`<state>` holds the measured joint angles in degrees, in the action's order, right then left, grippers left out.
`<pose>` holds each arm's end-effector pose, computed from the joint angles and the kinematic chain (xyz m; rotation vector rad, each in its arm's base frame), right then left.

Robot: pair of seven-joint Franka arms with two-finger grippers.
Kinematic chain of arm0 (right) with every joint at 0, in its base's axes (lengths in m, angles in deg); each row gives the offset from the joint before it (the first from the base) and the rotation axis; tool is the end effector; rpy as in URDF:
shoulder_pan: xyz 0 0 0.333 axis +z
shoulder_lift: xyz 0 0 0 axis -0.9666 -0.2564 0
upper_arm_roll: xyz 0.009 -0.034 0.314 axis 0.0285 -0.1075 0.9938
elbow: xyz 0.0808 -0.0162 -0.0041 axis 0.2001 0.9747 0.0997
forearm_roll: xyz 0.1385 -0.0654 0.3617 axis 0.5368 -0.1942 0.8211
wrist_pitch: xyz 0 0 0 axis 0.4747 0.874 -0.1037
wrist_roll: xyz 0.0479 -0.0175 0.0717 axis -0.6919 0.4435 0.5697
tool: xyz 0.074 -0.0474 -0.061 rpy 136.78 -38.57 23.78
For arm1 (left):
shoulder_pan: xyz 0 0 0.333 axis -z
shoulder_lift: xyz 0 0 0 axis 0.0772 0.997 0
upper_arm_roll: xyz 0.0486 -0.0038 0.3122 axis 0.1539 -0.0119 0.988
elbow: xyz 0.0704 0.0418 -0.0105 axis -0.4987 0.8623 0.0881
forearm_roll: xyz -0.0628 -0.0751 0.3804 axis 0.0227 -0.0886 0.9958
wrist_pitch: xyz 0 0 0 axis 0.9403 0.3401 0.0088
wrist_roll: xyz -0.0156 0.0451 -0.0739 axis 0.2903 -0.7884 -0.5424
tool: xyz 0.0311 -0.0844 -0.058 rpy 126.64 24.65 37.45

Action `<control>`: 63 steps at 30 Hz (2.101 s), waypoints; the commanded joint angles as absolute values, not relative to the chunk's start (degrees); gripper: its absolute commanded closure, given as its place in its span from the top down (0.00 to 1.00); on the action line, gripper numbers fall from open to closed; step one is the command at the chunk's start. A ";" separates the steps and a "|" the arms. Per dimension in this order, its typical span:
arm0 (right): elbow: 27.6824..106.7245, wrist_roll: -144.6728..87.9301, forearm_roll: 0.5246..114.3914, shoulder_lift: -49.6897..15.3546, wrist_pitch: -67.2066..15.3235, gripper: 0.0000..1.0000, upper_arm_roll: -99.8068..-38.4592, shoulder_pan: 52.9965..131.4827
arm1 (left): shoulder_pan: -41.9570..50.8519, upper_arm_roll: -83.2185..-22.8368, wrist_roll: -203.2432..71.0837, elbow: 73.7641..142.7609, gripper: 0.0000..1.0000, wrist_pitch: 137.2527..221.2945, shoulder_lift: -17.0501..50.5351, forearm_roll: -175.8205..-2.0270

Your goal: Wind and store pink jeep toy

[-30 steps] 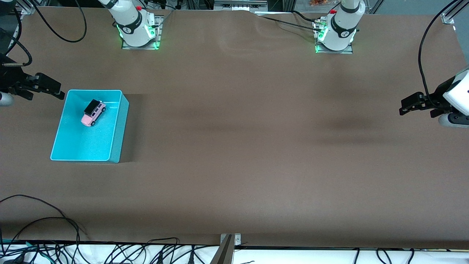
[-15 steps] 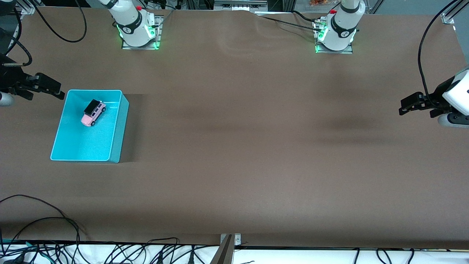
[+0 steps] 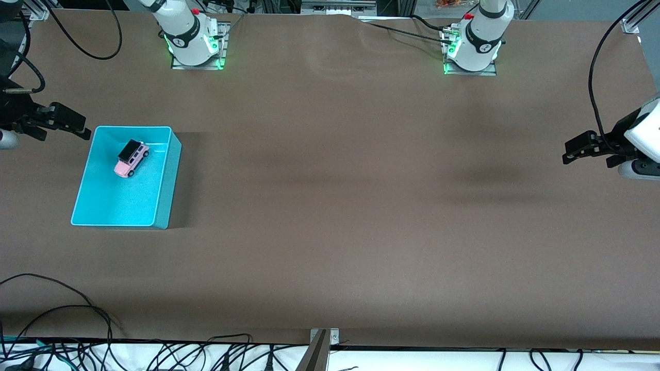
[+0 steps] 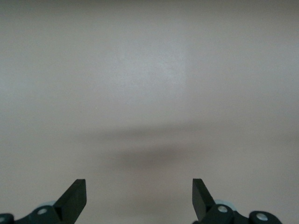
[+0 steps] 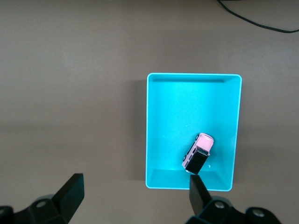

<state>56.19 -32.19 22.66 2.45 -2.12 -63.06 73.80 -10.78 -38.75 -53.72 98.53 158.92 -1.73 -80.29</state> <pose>0.5780 -0.0035 0.6066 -3.1035 -0.0118 0.0030 0.5989 0.0267 0.5642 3.1248 -0.0940 -0.0089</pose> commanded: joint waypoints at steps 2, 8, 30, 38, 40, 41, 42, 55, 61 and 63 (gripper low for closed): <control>55.02 -32.00 22.19 2.52 -0.85 1.00 -62.98 73.65 | -10.67 -39.18 -52.42 98.46 1.00 159.14 -2.29 -81.16; 55.02 -32.00 22.11 2.52 -0.85 1.00 -62.98 73.65 | -10.75 -39.80 -52.51 98.46 1.00 159.14 -2.20 -81.16; 55.02 -32.00 22.11 2.52 -0.85 1.00 -63.07 73.65 | -11.37 -41.91 -52.60 96.62 1.00 159.05 -2.02 -81.16; 55.02 -32.00 22.19 2.52 -0.85 1.00 -63.07 73.65 | -11.37 -41.82 -52.69 96.35 1.00 159.05 -1.85 -81.08; 55.02 -32.00 22.19 2.52 -0.85 1.00 -63.07 73.65 | -11.37 -41.82 -52.69 96.35 1.00 159.05 -1.76 -81.07; 55.02 -32.00 22.11 2.60 -0.85 1.00 -63.07 73.65 | -11.46 -41.82 -52.69 96.44 1.00 159.05 -1.76 -81.16; 55.02 -32.00 22.02 2.61 -0.85 1.00 -63.07 73.65 | -11.46 -41.82 -52.69 96.44 1.00 159.05 -1.85 -81.16; 54.84 -32.17 22.02 2.43 -1.38 1.00 -63.16 73.65 | -11.46 -41.91 -52.77 96.62 1.00 158.79 -1.94 -81.16; 54.84 -32.17 22.02 2.43 -1.03 1.00 -63.07 73.65 | -11.46 -41.91 -52.77 96.62 1.00 158.79 -1.94 -81.16; 54.84 -32.17 22.02 2.52 -0.94 1.00 -63.07 73.65 | -11.46 -41.91 -52.77 96.62 1.00 158.79 -1.94 -81.16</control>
